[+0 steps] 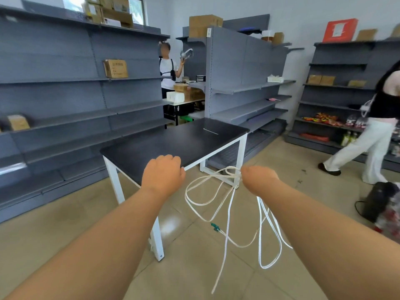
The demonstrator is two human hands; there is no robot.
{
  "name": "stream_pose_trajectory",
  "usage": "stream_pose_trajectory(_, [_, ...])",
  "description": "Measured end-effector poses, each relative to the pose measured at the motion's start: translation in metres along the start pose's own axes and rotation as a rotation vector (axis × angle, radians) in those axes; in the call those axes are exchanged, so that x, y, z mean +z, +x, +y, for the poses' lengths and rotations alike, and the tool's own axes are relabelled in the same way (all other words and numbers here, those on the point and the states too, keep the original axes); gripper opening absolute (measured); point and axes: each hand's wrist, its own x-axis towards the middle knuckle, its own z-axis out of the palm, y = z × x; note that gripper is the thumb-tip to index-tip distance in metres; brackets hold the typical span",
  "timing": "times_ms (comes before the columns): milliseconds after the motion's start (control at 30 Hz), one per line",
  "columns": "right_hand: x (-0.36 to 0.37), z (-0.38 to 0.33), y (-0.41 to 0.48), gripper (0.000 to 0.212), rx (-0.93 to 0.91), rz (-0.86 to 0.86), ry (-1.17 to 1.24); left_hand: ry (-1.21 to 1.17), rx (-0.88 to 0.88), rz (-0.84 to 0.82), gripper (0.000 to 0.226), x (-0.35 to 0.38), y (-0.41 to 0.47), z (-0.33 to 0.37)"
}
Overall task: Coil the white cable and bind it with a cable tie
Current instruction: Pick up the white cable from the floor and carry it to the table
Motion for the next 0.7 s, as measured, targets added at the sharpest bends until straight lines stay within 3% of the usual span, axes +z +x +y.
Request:
stream_pose_trajectory(300, [0.021, 0.031, 0.138, 0.021, -0.142, 0.218, -0.252, 0.02, -0.033, -0.012, 0.025, 0.067, 0.115, 0.006])
stream_pose_trajectory(533, [0.031, 0.071, 0.265, 0.024, -0.193, 0.331, -0.257, 0.049, -0.072, 0.003, 0.027, 0.122, 0.237, 0.03])
stream_pose_trajectory(700, [0.035, 0.092, 0.349, 0.02, -0.227, 0.273, -0.139, 0.048, -0.103, 0.029, 0.028, 0.156, 0.309, 0.045])
